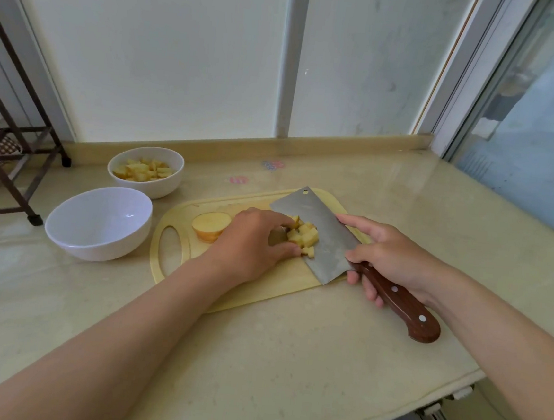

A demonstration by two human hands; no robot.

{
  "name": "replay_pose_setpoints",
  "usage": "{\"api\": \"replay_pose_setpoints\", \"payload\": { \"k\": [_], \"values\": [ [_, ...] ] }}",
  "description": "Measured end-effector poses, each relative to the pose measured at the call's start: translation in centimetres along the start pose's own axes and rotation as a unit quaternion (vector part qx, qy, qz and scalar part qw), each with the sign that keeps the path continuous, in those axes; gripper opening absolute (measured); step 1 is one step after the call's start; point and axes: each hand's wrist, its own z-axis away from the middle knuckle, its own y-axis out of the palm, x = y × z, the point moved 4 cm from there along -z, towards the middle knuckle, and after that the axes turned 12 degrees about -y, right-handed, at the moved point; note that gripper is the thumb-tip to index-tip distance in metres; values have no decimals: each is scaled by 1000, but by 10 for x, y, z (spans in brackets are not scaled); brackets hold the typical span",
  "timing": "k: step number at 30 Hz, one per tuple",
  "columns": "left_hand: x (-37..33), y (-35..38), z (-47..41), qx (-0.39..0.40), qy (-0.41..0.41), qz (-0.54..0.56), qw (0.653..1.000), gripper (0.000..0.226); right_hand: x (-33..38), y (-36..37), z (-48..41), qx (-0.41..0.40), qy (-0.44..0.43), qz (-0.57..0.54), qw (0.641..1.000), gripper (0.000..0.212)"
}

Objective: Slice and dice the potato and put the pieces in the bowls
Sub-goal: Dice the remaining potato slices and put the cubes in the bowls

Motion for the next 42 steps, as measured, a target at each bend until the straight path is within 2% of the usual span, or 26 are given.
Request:
{"api": "replay_pose_setpoints", "payload": {
  "k": [7, 14, 17, 33, 42],
  "values": [
    [-2, -4, 1, 8, 10, -4, 1000, 43, -1, 0, 0, 2, 5, -17, 1000, 68],
    [-5, -7, 4, 14, 20, -49, 999, 11, -2, 3, 3, -9, -13, -4, 1000, 70],
    [-4, -5, 4, 4, 30, -35, 999, 5, -2, 6, 4, -14, -17, 1, 1000, 72],
    [-1, -2, 1, -24, 37, 34, 998, 10, 3, 5, 7, -2, 3, -35, 999, 65],
    [-8, -38, 3, -137, -41, 197, 970, 32, 9, -5, 5, -15, 8, -125, 992, 60]
  ]
}}
